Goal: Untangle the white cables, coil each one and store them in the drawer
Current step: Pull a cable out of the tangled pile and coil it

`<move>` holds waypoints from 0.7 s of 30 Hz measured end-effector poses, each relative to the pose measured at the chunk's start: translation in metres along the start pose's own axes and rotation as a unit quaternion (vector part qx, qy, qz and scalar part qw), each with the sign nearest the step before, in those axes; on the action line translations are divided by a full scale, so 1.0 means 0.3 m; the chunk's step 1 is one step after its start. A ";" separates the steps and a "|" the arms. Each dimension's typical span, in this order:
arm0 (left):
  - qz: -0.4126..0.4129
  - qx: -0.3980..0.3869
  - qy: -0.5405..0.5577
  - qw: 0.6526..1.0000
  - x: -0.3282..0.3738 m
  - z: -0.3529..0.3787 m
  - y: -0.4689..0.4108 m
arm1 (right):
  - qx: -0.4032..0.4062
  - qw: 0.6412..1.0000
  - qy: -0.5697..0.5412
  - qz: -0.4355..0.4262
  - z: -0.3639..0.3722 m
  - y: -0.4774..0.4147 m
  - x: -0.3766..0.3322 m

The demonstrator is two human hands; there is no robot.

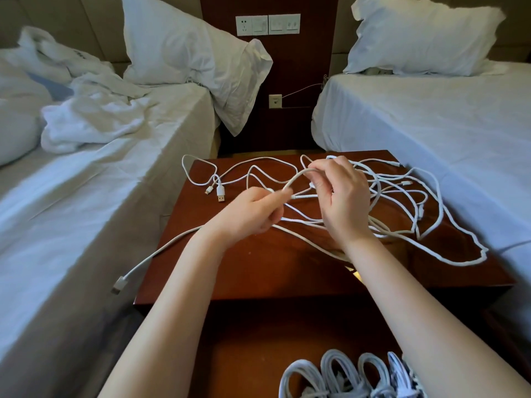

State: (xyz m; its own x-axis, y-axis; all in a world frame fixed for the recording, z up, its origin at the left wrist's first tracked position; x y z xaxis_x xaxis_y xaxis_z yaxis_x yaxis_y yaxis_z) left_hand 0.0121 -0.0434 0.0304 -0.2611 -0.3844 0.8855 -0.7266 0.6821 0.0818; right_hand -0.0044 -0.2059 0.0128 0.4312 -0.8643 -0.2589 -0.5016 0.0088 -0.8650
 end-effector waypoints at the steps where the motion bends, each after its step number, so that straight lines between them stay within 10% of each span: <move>1: -0.005 -0.055 0.024 0.998 0.006 0.011 0.004 | -0.002 1.000 -0.012 -0.009 -0.003 -0.002 0.000; 11: 0.110 -0.251 0.253 0.928 0.045 0.025 0.031 | -0.103 0.983 -0.149 0.023 0.053 0.029 -0.034; 21: 0.206 -0.129 0.398 0.885 0.064 -0.004 0.015 | -0.256 0.942 -0.186 0.113 0.122 0.101 -0.132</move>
State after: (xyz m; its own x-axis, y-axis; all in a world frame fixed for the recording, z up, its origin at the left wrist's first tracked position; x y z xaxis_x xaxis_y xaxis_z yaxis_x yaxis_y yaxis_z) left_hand 0.0046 -0.0469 0.0484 0.1342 0.4197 0.8977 -0.4774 0.8212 -0.3125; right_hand -0.0094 -0.1529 -0.0190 0.4559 -0.6324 -0.6263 -0.8668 -0.1556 -0.4738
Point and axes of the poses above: each hand's wrist, its own y-axis away from the middle knuckle, its own z-axis out of the palm, x = y × z, the point moved 3 cm from there along -y, towards the middle knuckle, and after that the axes turned 8 degrees about -x, right-handed, at the moved point
